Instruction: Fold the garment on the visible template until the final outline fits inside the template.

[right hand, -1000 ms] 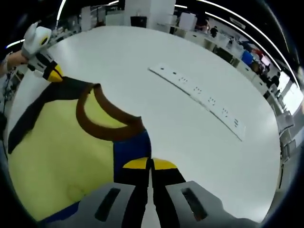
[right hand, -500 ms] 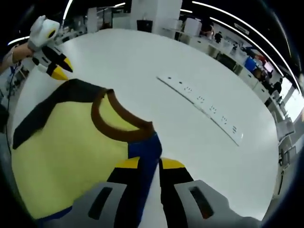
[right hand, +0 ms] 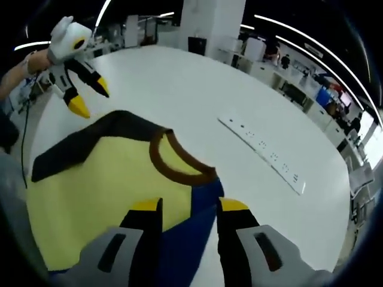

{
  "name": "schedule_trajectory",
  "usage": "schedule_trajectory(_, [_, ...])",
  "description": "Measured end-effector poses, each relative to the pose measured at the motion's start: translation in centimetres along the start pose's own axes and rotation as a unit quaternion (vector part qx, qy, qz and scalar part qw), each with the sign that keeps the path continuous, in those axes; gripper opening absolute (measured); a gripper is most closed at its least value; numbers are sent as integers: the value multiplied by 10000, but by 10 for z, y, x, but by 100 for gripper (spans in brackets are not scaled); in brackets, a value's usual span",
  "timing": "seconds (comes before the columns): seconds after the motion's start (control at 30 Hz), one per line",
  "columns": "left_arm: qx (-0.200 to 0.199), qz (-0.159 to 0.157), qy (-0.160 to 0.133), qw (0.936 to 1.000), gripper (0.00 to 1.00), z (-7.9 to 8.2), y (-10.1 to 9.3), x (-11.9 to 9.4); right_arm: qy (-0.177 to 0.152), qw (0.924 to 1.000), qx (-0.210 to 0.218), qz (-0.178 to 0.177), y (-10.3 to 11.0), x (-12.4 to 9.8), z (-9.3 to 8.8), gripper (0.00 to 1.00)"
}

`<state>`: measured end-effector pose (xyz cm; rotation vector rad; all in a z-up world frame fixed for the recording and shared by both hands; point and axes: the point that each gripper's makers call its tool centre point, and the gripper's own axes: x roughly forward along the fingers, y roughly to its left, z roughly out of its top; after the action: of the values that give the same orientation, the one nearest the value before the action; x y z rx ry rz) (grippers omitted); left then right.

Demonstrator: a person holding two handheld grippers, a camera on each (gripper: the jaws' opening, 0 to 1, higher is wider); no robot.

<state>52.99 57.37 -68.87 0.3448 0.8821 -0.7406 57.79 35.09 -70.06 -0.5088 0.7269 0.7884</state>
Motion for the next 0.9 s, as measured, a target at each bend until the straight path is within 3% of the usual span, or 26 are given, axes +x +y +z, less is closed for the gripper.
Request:
schedule_trajectory(0.37, [307, 15, -271, 9992, 54, 11, -17, -27, -212, 9996, -182, 41, 25, -30, 9, 59])
schedule_trajectory(0.57, [385, -66, -166, 9991, 61, 8, -27, -31, -277, 9993, -230, 47, 38, -46, 16, 64])
schedule_trajectory(0.9, [478, -28, -415, 9980, 74, 18, -44, -50, -435, 9987, -277, -50, 55, -72, 26, 72])
